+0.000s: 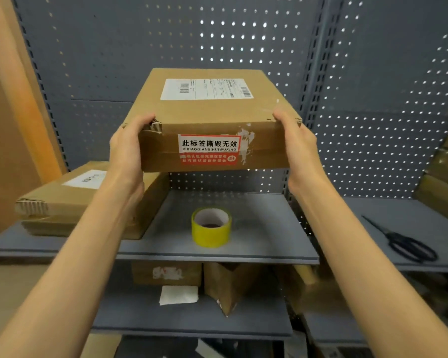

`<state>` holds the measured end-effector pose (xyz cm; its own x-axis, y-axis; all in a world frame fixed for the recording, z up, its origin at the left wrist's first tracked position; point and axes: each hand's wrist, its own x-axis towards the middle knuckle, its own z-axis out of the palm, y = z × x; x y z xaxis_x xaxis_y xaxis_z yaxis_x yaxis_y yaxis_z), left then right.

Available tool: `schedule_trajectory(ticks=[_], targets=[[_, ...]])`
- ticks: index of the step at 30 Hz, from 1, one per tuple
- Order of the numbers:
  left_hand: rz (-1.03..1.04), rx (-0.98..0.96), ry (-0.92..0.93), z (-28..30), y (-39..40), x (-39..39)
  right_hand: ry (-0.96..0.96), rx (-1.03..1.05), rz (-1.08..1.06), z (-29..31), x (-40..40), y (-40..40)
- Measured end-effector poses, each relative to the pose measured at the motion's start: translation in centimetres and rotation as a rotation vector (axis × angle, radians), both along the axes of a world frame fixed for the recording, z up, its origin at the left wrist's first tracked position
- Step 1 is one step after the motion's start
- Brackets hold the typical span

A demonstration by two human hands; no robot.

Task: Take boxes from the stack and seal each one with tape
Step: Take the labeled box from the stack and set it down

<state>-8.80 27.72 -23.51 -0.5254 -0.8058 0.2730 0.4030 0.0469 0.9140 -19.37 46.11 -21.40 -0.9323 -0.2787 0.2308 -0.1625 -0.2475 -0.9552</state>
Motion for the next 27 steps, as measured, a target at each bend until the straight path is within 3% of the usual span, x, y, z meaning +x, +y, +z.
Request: schedule_trajectory(ticks=[14,27], targets=[[-0.119,0.007,-0.01,0.7,11.3,-5.8,0.031,-0.007,-0.101,1.2,-4.1,12.6],[-0.119,0.013,-0.06,-1.9,17.3,-11.8,-0.037,-0.036,-0.12,-2.6,-10.4,18.6]])
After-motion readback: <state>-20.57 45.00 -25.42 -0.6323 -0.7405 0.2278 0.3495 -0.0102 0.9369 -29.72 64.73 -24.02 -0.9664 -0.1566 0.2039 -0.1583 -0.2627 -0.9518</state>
